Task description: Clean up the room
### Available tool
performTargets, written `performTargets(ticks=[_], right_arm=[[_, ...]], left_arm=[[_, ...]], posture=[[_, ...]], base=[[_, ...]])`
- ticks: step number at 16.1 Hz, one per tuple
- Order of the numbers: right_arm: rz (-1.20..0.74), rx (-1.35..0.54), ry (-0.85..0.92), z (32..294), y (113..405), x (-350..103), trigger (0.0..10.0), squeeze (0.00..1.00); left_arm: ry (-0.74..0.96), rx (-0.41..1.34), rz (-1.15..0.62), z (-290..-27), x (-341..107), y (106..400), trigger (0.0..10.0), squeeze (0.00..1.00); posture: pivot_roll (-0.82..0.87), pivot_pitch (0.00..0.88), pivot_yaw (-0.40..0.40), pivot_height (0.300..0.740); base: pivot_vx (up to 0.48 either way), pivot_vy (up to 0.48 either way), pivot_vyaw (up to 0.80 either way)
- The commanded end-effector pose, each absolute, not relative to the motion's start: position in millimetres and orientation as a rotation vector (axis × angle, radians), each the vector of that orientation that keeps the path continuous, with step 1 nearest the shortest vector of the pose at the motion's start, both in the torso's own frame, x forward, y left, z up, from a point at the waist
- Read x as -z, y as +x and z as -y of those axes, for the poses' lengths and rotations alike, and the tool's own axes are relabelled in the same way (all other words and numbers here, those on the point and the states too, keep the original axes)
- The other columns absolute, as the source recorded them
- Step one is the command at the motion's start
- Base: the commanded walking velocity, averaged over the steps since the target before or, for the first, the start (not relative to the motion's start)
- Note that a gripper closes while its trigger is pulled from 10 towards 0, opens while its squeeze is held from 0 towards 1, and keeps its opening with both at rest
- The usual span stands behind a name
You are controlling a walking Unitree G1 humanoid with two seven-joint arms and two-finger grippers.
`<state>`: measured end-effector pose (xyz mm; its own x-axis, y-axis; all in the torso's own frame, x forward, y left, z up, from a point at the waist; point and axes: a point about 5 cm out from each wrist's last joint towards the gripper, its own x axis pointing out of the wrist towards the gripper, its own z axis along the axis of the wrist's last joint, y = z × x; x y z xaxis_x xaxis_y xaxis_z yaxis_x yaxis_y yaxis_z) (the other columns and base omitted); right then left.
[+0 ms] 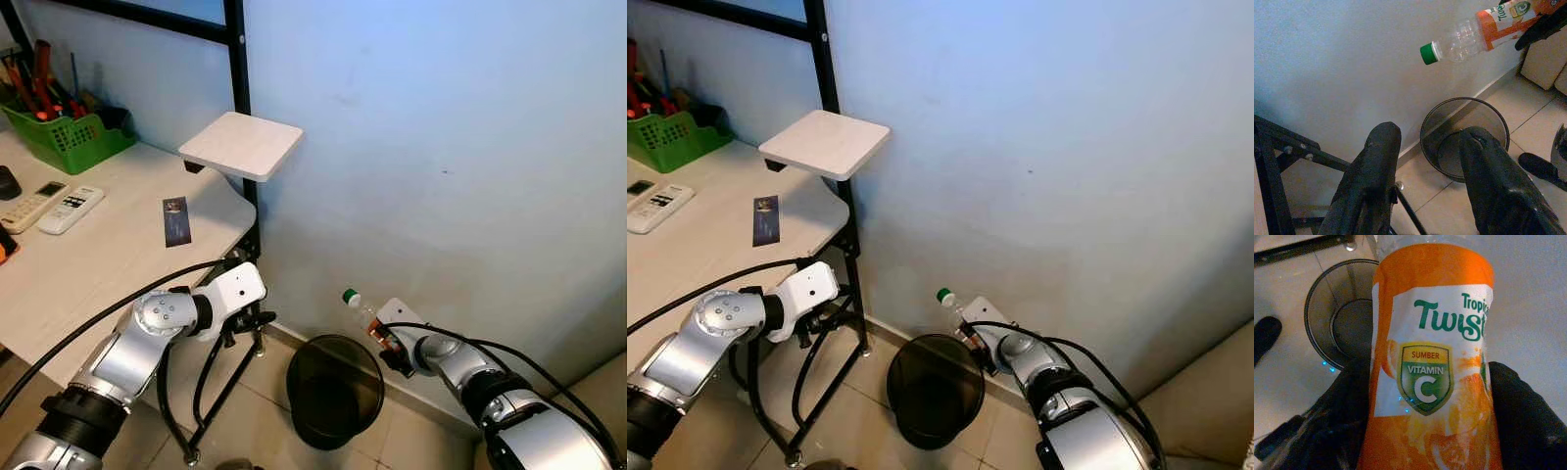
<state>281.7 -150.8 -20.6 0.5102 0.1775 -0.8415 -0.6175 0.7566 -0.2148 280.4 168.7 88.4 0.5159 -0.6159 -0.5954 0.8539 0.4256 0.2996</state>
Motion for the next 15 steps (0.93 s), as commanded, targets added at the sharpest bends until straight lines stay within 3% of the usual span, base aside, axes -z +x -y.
performTargets(ticks=[1, 9, 12, 15], right_arm=[[-0.903, -0.504, -0.527, 150.8, 287.8, 15.3, 10.0, 1.00], [-0.896, -0.483, -0.530, 148.8, 288.2, 16.0, 10.0, 1.00], [-0.831, -0.395, -0.388, 156.6, 287.7, 16.1, 10.0, 1.00], [-0.585, -0.255, -0.177, 173.7, 283.7, 4.3, 10.0, 1.00]], left_arm=[[0.648, 0.965, -0.422, -166.7, -90.3, 283.1, 10.0, 0.00], [0.638, 0.972, -0.420, -164.3, -88.8, 284.7, 10.0, 0.00], [0.558, 0.876, -0.402, -163.1, -87.4, 281.8, 10.0, 0.00], [0.436, 0.680, -0.332, -161.4, -93.0, 280.6, 10.0, 0.00]], posture=[[0.03, 0.000, -0.042, 0.740], [0.02, 0.000, -0.029, 0.740], [0.02, 0.000, -0.032, 0.740], [0.01, 0.000, -0.026, 0.740]], base=[[0.000, 0.000, 0.00], [0.000, 0.000, 0.00], [0.000, 0.000, 0.00], [0.000, 0.000, 0.00]])
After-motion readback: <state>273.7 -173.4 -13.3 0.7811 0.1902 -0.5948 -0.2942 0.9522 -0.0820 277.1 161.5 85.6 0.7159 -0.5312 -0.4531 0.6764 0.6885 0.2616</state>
